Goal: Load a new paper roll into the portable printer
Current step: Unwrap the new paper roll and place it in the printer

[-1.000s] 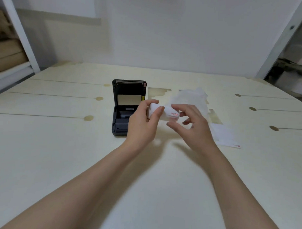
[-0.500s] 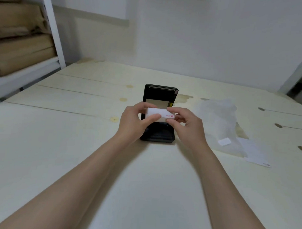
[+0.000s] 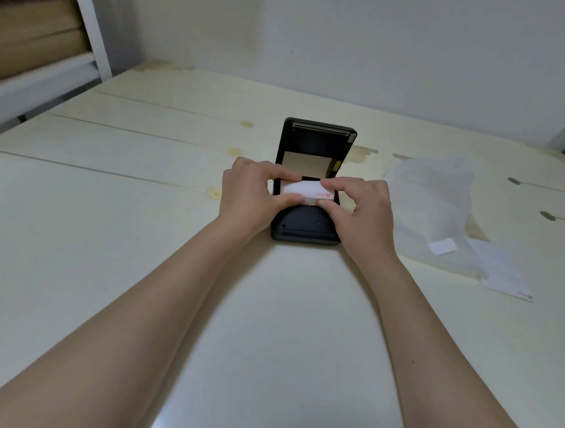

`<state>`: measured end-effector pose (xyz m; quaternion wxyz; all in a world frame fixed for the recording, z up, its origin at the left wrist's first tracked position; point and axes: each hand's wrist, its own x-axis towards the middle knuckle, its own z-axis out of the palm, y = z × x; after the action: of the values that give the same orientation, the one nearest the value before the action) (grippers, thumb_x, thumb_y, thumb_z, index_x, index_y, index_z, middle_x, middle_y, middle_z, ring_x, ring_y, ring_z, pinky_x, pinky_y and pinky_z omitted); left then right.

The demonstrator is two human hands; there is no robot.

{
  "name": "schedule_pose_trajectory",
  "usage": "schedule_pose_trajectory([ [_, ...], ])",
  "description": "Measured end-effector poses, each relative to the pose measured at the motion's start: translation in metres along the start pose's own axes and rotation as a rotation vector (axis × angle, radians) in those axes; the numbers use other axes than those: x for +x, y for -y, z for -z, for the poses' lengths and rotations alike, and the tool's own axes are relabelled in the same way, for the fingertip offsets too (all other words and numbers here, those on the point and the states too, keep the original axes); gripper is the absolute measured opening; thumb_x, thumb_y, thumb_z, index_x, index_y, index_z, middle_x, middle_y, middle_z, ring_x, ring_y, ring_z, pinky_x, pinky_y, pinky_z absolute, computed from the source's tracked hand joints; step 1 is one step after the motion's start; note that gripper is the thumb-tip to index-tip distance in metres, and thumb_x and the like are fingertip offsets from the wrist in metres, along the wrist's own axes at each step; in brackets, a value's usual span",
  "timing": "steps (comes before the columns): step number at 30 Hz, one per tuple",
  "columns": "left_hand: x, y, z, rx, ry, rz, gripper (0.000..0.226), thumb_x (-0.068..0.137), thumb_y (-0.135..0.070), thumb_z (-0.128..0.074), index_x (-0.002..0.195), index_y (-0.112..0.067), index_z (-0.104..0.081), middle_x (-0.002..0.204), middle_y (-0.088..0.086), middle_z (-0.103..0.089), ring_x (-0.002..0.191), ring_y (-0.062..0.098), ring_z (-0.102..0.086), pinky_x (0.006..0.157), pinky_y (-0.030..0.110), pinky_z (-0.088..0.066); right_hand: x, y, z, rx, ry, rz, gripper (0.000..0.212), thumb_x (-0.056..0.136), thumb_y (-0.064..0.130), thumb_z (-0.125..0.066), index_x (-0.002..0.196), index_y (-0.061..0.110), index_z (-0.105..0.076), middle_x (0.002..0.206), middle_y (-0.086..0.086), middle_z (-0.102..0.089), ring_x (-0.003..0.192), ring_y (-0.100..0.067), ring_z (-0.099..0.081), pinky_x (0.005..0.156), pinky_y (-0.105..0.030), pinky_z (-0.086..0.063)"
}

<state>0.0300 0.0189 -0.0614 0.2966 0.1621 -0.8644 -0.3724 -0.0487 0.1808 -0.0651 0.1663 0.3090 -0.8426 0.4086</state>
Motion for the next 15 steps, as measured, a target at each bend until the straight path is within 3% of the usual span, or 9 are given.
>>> schedule_pose_trajectory([
  [3,-0.001,-0.004,-0.002,0.101,0.012,0.012,0.022,0.080,-0.044,-0.073,0.101,-0.039,-0.075,0.106,-0.017,-0.071,0.113,0.013,-0.046,0.094,0.023,-0.028,0.001,-0.001,-0.003,-0.091,-0.013,0.026,0.013,0.084,0.023,-0.071,0.095,0.023,-0.078,0.111,0.006,-0.068,0.108,-0.021,-0.049,0.090,-0.031,-0.043],
  [7,-0.003,-0.010,0.001,0.208,0.091,-0.003,0.026,0.084,-0.048,-0.067,0.108,-0.039,-0.072,0.116,-0.014,-0.070,0.117,0.017,-0.045,0.090,0.025,-0.024,0.000,-0.001,-0.003,-0.110,0.008,0.002,0.013,0.088,0.022,-0.066,0.093,0.022,-0.079,0.114,0.005,-0.064,0.108,-0.019,-0.047,0.083,-0.017,-0.032],
  [11,-0.009,-0.015,0.013,0.258,0.316,-0.068,0.070,0.068,-0.059,-0.077,0.131,-0.032,-0.059,0.135,-0.011,-0.056,0.130,0.018,-0.037,0.102,0.030,-0.034,0.000,-0.001,-0.004,-0.117,0.003,0.016,0.015,0.090,0.020,-0.063,0.087,0.018,-0.078,0.109,0.007,-0.065,0.105,-0.018,-0.047,0.073,-0.010,-0.028],
  [13,-0.014,-0.013,0.014,0.265,0.427,-0.089,0.091,0.064,-0.053,-0.083,0.143,-0.027,-0.046,0.148,-0.013,-0.043,0.139,0.015,-0.027,0.107,0.025,-0.028,0.001,-0.001,-0.005,-0.115,-0.006,0.046,0.016,0.090,0.018,-0.063,0.079,0.017,-0.075,0.103,0.008,-0.067,0.101,-0.020,-0.048,0.077,-0.005,-0.030],
  [15,-0.016,-0.009,0.012,0.262,0.432,-0.108,0.098,0.063,-0.046,-0.086,0.147,-0.024,-0.041,0.154,-0.014,-0.036,0.143,0.013,-0.023,0.111,0.025,-0.025,0.002,-0.002,-0.005,-0.115,-0.013,0.074,0.016,0.089,0.016,-0.062,0.077,0.016,-0.073,0.099,0.006,-0.070,0.097,-0.020,-0.048,0.080,-0.003,-0.030],
])
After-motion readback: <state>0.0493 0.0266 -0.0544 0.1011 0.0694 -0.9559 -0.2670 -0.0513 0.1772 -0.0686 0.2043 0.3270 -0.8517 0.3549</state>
